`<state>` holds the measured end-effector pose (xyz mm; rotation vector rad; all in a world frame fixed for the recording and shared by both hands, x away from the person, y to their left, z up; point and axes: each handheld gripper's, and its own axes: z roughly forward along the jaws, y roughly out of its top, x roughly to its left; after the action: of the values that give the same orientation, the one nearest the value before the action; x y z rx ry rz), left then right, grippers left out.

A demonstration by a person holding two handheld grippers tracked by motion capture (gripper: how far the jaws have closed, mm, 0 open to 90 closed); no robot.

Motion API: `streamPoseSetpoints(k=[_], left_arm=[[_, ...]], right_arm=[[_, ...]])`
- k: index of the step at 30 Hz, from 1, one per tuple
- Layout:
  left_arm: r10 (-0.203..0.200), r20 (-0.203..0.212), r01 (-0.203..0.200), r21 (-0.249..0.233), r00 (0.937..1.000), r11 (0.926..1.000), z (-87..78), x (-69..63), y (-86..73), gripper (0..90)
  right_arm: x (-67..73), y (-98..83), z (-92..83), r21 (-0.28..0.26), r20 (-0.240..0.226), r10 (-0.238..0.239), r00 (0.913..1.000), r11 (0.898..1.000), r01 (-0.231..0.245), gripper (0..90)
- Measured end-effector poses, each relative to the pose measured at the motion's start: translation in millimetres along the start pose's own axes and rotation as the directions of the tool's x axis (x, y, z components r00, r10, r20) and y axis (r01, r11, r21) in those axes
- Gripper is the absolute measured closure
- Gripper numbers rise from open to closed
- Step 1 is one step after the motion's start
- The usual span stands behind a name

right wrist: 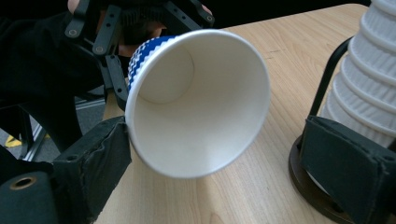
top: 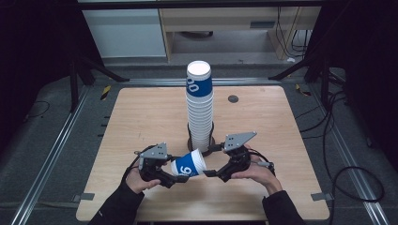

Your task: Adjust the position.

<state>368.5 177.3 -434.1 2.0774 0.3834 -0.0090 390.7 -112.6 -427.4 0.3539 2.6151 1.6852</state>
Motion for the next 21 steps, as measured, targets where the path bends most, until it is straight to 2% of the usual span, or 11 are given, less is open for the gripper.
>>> streamPoseSetpoints(k=[5,12,17,21], left_arm=[[0.005,0.015,-0.005,0.003,0.9999,1.0,2.7,-1.6,0.1,25.8],[0.023,0.047,-0.023,0.012,0.9987,0.9997,7.7,-6.4,1.1,25.9],[0.031,0.055,-0.032,0.015,0.998,0.9994,9.4,-8.2,1.7,25.9],[0.032,0.056,-0.033,0.011,0.9979,0.9994,9.3,-8.6,2.2,26.0]], right_arm=[[1.4,-0.1,3.3,-0.007,-0.029,0.004,0.9996,1.0,-0.005,8.8],[5.0,-1.6,11.8,0.025,-0.072,0.003,0.9974,1.0,-0.001,9.4],[6.1,-2.3,13.3,0.018,-0.107,0.007,0.9942,1.0,-0.005,12.8],[6.0,-2.4,13.2,0.014,-0.116,0.013,0.9932,1.0,-0.011,13.0]])
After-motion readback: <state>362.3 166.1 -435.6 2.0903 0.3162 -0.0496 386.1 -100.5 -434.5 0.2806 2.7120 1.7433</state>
